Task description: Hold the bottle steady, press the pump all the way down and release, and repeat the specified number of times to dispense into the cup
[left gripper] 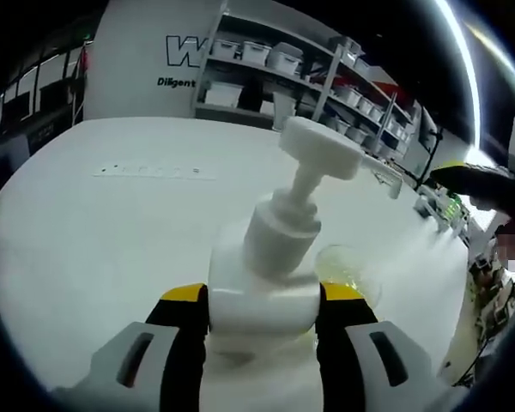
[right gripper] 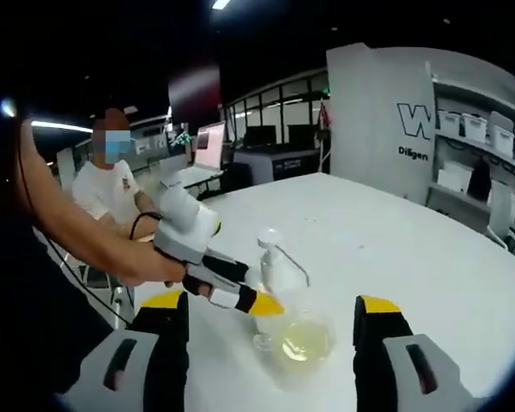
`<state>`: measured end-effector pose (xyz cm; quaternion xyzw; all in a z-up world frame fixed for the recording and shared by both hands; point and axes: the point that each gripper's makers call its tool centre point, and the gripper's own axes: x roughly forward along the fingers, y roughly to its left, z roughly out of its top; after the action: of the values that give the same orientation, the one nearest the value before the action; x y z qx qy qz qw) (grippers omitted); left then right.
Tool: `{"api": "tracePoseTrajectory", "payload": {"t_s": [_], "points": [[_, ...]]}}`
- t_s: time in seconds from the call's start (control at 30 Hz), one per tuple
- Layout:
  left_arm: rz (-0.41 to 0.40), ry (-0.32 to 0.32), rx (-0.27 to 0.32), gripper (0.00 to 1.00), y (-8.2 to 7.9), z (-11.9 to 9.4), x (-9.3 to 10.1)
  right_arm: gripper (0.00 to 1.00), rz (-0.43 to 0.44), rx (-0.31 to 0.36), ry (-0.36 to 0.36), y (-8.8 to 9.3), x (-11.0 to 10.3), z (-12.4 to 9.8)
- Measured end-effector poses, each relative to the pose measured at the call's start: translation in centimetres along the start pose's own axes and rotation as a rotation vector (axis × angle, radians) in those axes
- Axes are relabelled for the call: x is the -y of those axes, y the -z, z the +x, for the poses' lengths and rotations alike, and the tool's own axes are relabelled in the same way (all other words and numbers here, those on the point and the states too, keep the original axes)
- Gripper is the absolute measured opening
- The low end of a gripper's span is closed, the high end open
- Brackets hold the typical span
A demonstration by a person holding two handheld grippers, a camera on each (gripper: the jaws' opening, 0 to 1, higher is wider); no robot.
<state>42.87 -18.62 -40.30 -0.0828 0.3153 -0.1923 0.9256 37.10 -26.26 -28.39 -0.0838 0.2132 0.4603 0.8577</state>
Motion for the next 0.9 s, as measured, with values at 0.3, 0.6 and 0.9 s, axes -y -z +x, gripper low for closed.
{"api": "tracePoseTrajectory", "payload": {"t_s": [0.3, 0.6, 0.9], "points": [[0.005, 0.009, -0.004, 0.48, 0.0, 0.0, 0.1, 0.71, -0.017, -0.045, -0.045, -0.8, 0.1, 0.7], [0.01, 0.018, -0.007, 0.48, 0.1, 0.1, 0.1, 0.67, -0.054, -0.121, -0.093, -0.9, -0.3, 1.3], [0.018, 0.027, -0.012, 0.48, 0.1, 0.1, 0.1, 0.65, -0.115, -0.233, -0.13, -1.1, 0.3, 2.1]]}}
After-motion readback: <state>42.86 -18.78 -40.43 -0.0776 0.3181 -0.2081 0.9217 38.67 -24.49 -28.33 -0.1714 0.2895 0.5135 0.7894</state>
